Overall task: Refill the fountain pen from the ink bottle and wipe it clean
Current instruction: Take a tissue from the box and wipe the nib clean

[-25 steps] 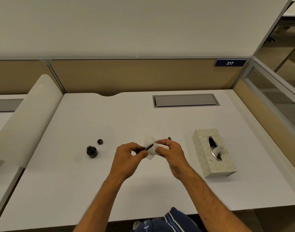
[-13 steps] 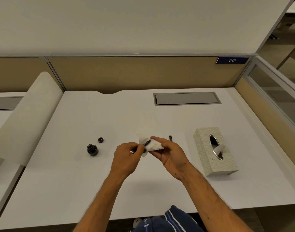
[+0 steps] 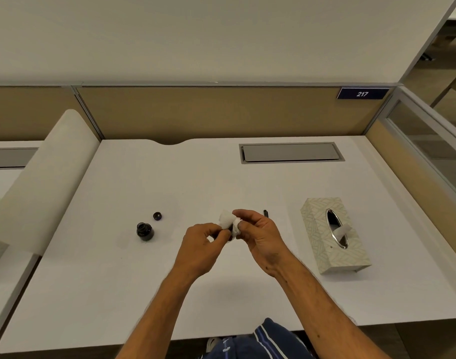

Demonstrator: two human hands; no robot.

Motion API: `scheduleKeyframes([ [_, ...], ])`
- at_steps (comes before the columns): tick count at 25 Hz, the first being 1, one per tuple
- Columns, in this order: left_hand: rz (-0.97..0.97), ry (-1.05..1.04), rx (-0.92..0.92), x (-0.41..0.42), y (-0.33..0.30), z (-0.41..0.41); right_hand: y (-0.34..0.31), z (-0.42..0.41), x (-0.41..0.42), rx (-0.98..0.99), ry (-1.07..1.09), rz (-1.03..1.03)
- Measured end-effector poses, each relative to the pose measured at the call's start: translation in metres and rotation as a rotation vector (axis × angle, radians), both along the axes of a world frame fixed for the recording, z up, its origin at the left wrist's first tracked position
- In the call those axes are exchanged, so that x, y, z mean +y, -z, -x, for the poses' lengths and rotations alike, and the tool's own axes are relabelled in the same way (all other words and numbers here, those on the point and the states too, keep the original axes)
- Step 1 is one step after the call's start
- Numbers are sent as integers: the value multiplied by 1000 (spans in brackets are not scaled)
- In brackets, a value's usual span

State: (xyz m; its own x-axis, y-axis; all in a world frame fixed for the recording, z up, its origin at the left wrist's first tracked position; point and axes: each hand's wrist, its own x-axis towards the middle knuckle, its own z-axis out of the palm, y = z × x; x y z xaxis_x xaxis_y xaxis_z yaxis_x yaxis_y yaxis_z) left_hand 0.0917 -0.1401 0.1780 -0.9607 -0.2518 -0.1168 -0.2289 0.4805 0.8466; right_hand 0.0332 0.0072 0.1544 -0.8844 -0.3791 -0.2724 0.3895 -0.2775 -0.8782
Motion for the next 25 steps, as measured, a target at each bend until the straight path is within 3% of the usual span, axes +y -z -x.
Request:
scheduleKeyframes([
  [5,26,-3,-43,1,5,1,1,-2,-6,-15,132,-2],
  [16,26,44,-33,2,2,-7,-7,-11,-9,-127,219,123],
  [25,37,15,-15,10,-1,-6,-7,-10,-2,-145,287,107],
])
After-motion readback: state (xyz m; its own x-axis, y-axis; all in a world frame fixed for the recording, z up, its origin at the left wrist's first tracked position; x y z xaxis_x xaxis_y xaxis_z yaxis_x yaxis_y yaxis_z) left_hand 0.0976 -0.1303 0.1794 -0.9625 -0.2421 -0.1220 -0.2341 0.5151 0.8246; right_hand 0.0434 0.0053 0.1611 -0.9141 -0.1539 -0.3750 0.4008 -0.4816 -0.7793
